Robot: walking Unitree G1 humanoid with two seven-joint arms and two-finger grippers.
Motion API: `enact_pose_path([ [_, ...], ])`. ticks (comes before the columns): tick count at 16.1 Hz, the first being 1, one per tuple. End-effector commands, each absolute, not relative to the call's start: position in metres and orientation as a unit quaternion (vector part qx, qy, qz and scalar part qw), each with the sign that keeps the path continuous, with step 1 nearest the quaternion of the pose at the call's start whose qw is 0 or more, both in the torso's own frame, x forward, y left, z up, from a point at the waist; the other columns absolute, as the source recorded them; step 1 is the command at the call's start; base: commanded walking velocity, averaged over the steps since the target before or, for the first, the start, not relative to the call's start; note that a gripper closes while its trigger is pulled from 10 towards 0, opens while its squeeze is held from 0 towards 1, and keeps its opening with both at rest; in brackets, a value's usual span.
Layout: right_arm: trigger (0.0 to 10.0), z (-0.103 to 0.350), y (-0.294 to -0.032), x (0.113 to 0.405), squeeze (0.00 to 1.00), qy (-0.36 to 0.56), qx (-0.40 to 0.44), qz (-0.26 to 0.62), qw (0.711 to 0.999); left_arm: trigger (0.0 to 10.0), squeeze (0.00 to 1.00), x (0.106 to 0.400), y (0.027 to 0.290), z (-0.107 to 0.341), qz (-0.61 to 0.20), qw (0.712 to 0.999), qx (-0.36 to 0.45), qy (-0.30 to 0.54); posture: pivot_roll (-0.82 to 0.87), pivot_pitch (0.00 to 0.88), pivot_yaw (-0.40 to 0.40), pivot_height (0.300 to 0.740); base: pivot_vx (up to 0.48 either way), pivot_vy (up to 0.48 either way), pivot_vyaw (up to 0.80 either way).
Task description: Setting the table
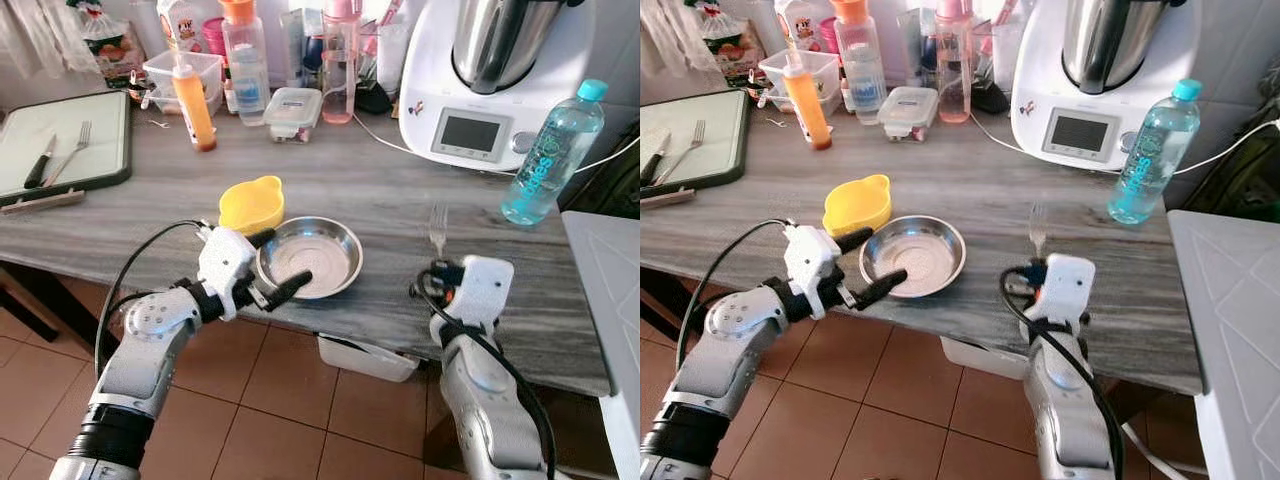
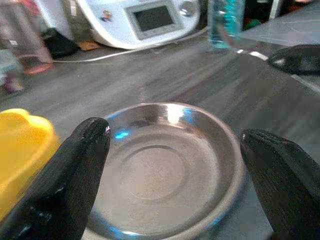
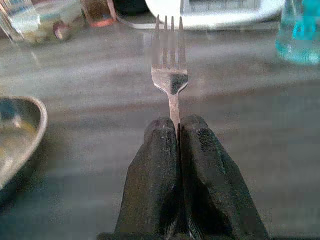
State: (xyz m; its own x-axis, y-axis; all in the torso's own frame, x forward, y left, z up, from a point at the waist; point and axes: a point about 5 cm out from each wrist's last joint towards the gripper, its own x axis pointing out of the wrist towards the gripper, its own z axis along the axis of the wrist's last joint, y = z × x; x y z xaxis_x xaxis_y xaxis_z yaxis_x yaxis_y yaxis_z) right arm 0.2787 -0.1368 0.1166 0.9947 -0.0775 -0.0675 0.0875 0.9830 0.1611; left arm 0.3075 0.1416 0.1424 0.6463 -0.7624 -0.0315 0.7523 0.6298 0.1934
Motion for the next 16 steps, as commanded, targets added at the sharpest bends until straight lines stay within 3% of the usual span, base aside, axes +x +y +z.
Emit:
enact_pose_path([
  [1,10.0,0.115,-0.121,0.276,0.0,0.039,0.124,-0.035,0.991,10.0,0.0,0.308,0.137,0.149,-0.431,0.897,0.098,-0.034,0.13,0.123,0.053,0.74,0.0,0.0,0.0],
  [16,10.0,0.111,-0.08,0.29,0.0,0.078,0.208,0.003,0.975,10.0,0.0,0.3,0.132,0.144,-0.45,0.888,0.092,-0.011,0.14,0.133,0.069,0.74,0.0,0.0,0.0],
])
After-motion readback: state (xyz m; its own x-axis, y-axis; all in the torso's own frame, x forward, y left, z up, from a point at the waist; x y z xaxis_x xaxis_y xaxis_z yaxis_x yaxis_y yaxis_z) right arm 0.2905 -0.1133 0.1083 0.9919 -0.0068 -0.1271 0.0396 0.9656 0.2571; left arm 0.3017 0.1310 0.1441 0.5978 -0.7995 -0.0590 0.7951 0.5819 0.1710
